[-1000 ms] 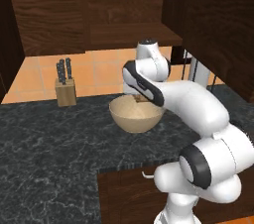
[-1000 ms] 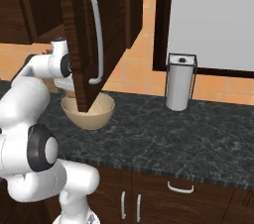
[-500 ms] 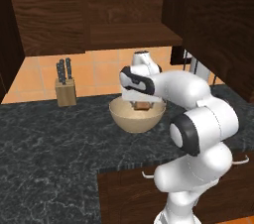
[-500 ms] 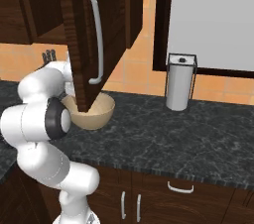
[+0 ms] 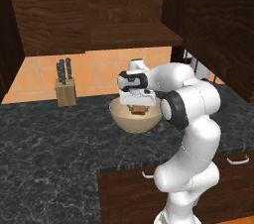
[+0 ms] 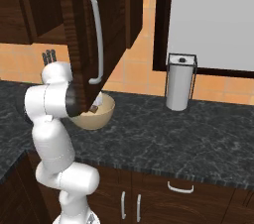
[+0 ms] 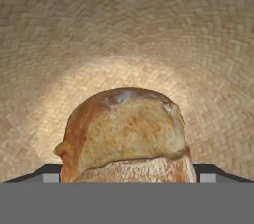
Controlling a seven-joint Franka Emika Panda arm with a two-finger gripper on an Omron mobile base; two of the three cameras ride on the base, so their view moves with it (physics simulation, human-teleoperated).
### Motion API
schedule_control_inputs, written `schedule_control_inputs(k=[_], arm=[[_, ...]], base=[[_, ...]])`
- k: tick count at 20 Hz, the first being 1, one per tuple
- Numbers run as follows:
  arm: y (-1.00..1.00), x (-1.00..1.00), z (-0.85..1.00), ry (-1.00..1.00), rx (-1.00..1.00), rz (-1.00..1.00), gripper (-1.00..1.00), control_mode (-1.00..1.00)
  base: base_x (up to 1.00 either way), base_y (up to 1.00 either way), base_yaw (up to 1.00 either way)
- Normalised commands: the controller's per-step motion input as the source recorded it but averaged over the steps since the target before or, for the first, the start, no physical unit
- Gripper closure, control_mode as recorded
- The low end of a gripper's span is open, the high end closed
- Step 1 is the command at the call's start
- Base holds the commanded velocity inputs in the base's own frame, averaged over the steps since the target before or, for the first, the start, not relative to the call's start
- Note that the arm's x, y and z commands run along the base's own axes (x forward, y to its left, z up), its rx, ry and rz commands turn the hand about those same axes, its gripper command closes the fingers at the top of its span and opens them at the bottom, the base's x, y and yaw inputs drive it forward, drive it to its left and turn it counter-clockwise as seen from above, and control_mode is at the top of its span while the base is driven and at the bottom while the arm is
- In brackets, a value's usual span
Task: Open the cabinet, pick up the bread from the cabinet and place it in the basket. Then move the basket to the dining counter.
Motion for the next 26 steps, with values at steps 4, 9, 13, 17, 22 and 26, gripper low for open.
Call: schedule_control_inputs(k=[4, 9, 13, 17, 22, 26], arm=[[0.07, 0.48, -0.38, 0.0, -0.05, -0.06, 1.0, -1.0], [0.02, 0.25, -0.43, 0.0, -0.04, -0.04, -1.0, -1.0], [0.01, -0.06, 0.0, 0.0, 0.0, -0.03, -1.0, -1.0], [0.06, -0.23, 0.1, 0.0, 0.0, -0.04, -1.0, -1.0], [0.02, -0.44, 0.42, -0.08, -0.01, -0.06, -1.0, -1.0], [0.0, -0.55, 0.41, -0.16, 0.0, -0.05, -1.0, -1.0]], base=[[0.0, 0.0, 0.0], [0.0, 0.0, 0.0], [0.0, 0.0, 0.0], [0.0, 0.0, 0.0], [0.0, 0.0, 0.0], [0.0, 0.0, 0.0]])
